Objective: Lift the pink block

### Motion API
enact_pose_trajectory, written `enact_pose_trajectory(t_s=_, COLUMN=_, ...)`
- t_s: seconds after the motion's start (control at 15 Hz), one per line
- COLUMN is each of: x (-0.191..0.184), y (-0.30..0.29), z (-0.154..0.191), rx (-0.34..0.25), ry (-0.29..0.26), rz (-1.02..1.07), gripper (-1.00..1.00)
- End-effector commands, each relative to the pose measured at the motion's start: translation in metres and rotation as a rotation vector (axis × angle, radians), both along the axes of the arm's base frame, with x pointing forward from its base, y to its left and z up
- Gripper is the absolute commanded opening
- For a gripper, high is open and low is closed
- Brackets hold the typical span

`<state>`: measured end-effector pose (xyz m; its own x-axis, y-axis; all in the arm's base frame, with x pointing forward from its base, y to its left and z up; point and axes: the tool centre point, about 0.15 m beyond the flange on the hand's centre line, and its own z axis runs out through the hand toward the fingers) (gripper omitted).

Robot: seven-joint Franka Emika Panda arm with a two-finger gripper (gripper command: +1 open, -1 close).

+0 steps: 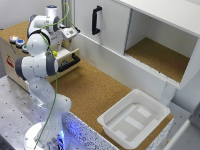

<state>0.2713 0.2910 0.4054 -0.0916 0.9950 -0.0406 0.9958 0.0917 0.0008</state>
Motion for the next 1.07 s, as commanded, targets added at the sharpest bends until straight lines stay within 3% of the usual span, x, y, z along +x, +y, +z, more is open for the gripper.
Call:
enact_pose_trajectory(t_s=0.0, x=-0.034, y=0.0, z=-0.03, rx=0.069, ry=-0.072, rz=-0.049, gripper=1.0)
enact_pose_trajectory(t_s=1.0, x=-0.007, y=0.009, z=-0.083, rx=0.057, ry=-0.033, rz=-0.036, gripper=1.0)
